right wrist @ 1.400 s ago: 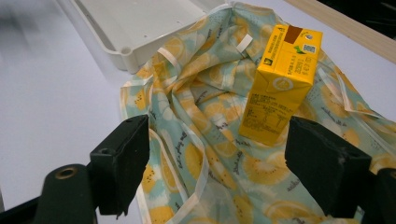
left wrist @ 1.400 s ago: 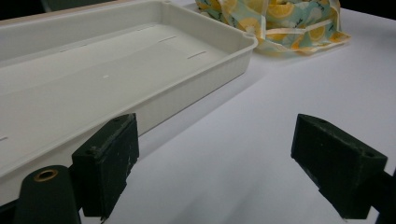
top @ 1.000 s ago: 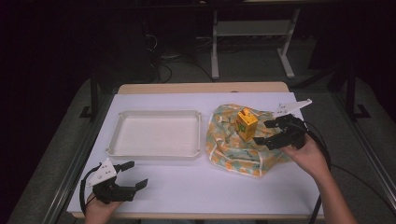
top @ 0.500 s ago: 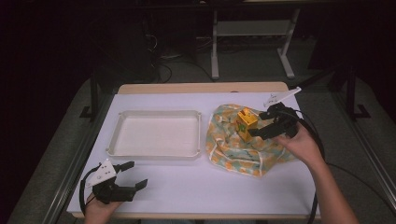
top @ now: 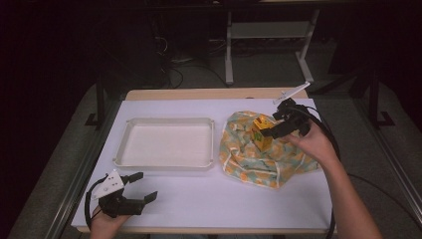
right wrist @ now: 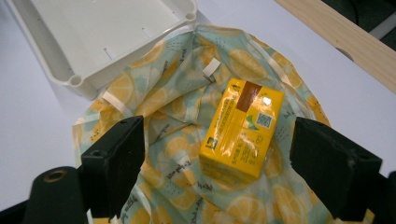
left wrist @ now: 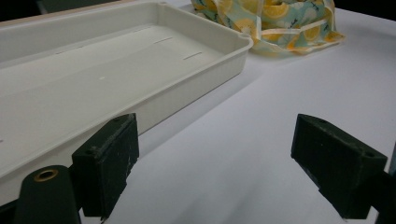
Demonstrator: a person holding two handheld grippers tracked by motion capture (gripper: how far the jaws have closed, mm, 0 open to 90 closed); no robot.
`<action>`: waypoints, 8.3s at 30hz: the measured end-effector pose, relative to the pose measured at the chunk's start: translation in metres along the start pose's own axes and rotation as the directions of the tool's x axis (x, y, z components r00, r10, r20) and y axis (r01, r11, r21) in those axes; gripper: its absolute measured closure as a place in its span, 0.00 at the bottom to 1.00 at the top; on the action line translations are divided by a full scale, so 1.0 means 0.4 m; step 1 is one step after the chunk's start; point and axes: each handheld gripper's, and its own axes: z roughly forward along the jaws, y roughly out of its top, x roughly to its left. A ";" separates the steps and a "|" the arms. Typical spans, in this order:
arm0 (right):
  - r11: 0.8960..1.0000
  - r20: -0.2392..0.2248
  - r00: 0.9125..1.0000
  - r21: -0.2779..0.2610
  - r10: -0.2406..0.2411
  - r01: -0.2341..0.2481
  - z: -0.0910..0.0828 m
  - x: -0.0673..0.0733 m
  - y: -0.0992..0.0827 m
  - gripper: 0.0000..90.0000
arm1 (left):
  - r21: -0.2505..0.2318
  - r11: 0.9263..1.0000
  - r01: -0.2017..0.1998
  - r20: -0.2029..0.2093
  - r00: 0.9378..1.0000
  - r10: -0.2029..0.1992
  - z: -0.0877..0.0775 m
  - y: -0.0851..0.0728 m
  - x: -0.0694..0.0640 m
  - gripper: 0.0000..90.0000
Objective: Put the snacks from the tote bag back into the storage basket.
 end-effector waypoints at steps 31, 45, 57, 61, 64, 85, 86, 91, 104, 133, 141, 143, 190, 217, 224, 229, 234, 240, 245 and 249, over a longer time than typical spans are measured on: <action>0.988 0.096 0.995 0.151 0.021 -0.036 0.130 -0.017 0.029 0.28 | 0.010 1.000 -0.013 0.011 1.000 0.012 0.001 0.000 -0.002 0.16; 0.985 0.134 0.991 0.168 0.000 -0.023 0.147 -0.011 0.031 0.36 | 0.010 1.000 -0.017 0.012 1.000 0.017 0.001 0.001 -0.001 0.16; 0.980 0.170 0.985 0.198 -0.028 -0.007 0.159 -0.001 0.029 0.44 | 0.006 1.000 -0.008 0.012 1.000 0.008 0.001 0.000 -0.002 0.17; 0.980 0.174 0.984 0.200 -0.028 -0.007 0.160 0.000 0.029 0.45 | 0.005 1.000 -0.010 0.010 1.000 0.010 0.001 0.000 -0.001 0.16; 0.980 0.175 0.984 0.201 -0.029 -0.007 0.160 0.000 0.029 0.45 | 0.004 1.000 -0.008 0.010 1.000 0.008 0.001 0.000 -0.001 0.17; 0.980 0.187 0.982 0.197 -0.025 -0.013 0.157 -0.001 0.027 0.50 | 0.003 1.000 -0.010 0.008 1.000 0.010 0.000 0.000 0.000 0.17; 0.980 0.187 0.982 0.197 -0.026 -0.012 0.157 -0.001 0.027 0.51 | 0.004 1.000 -0.010 0.009 1.000 0.010 0.000 0.000 0.000 0.17; 0.980 0.189 0.981 0.198 -0.031 -0.007 0.155 0.000 0.026 0.52 | 0.004 1.000 -0.011 0.008 1.000 0.011 0.000 0.000 -0.001 0.16; 0.981 0.182 0.982 0.194 -0.046 0.010 0.153 0.001 0.024 0.54 | 0.004 1.000 -0.011 0.007 1.000 0.011 0.000 0.000 0.000 0.17; 0.988 0.144 0.989 0.154 -0.043 0.021 0.104 -0.001 0.024 0.55 | 0.002 1.000 -0.009 0.006 1.000 0.009 -0.001 0.000 0.000 0.17; 0.989 0.130 0.990 0.141 -0.056 0.037 0.084 0.005 0.029 0.55 | 0.002 1.000 -0.010 0.006 1.000 0.010 0.000 0.000 0.000 0.17; 0.988 0.131 0.989 0.145 -0.065 0.046 0.078 0.008 0.035 0.55 | 0.002 1.000 -0.010 0.006 1.000 0.010 0.000 0.000 0.000 0.17; 0.979 0.025 0.981 0.073 -0.191 0.189 -0.024 0.117 0.169 0.56 | 0.000 1.000 -0.007 0.007 1.000 0.007 -0.003 -0.001 0.001 0.17; 0.954 -0.102 0.949 0.013 -0.297 0.300 0.008 0.179 0.237 0.56 | -0.006 1.000 -0.002 0.006 1.000 0.002 -0.004 -0.001 0.003 0.16; 0.943 -0.131 0.936 0.007 -0.328 0.332 0.026 0.198 0.257 0.56 | -0.004 1.000 -0.004 0.005 1.000 0.004 -0.006 -0.001 0.004 0.16; 0.939 -0.147 0.929 0.001 -0.339 0.343 0.039 0.209 0.268 0.56 | 0.002 1.000 -0.007 0.005 1.000 0.006 -0.007 -0.001 0.006 0.16; 0.935 -0.159 0.923 0.003 -0.351 0.356 0.051 0.218 0.276 0.56 | 0.000 1.000 -0.008 0.004 1.000 0.008 -0.009 -0.001 0.006 0.16; 0.929 -0.178 0.914 -0.004 -0.364 0.369 0.070 0.229 0.283 0.56 | 0.003 1.000 -0.009 0.006 1.000 0.009 -0.008 -0.001 0.006 0.16; 0.922 -0.190 0.905 -0.004 -0.382 0.388 0.086 0.242 0.294 0.56 | -0.004 1.000 -0.007 0.006 1.000 0.007 -0.008 -0.001 0.006 0.16; 0.914 -0.199 0.895 -0.008 -0.399 0.406 0.098 0.252 0.304 0.56 | -0.007 1.000 -0.009 0.006 1.000 0.009 -0.009 -0.001 0.006 0.16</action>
